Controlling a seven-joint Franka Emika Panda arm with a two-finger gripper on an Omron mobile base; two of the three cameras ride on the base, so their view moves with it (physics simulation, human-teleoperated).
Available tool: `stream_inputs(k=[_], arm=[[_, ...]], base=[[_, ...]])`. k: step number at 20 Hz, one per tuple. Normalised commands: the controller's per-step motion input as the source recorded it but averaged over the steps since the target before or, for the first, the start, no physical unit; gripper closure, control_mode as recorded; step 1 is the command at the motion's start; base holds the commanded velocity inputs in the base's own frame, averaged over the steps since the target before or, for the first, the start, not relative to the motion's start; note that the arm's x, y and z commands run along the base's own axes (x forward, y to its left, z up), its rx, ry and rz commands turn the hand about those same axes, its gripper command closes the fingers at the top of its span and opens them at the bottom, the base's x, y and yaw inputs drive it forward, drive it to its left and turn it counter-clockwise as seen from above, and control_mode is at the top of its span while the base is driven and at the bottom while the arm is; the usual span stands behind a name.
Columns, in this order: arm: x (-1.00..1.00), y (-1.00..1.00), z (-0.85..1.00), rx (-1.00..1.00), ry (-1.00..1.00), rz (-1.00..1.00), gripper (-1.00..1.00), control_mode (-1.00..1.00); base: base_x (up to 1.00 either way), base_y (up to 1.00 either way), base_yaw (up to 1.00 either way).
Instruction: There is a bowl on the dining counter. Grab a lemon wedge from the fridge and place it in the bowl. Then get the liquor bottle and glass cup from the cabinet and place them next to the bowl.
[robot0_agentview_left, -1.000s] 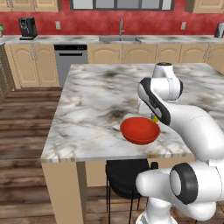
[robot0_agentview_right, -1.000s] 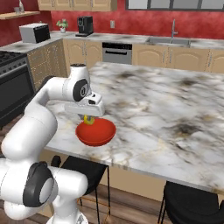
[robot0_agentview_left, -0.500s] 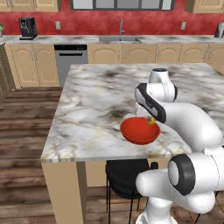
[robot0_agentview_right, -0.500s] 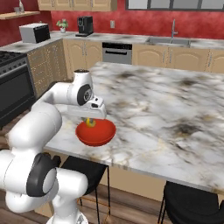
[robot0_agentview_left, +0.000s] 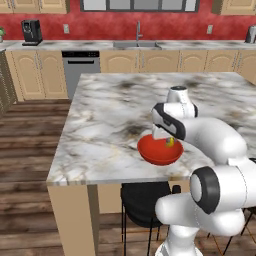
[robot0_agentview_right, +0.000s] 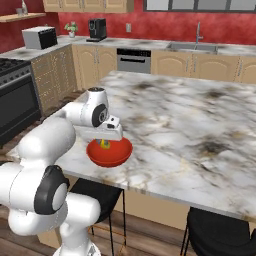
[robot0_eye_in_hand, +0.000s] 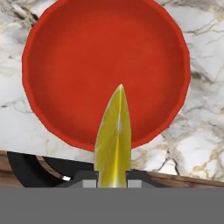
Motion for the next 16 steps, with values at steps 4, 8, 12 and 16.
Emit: stream_inputs(k=[4,8,12,16], arm=[[0.22,0.0,-0.31,0.0,0.0,0.04,1.0,-1.0],[0.2,0.0,-0.29,0.0,0.0,0.04,1.0,-1.0],[0.07,0.0,-0.3,0.0,0.0,0.05,1.0,-1.0],[0.03,0.0,-0.31,0.0,0.0,0.06,1.0,-1.0]], base=[[0.0,0.0,0.0],[0.0,0.0,0.0],[0.0,0.0,0.0],[0.0,0.0,0.0]])
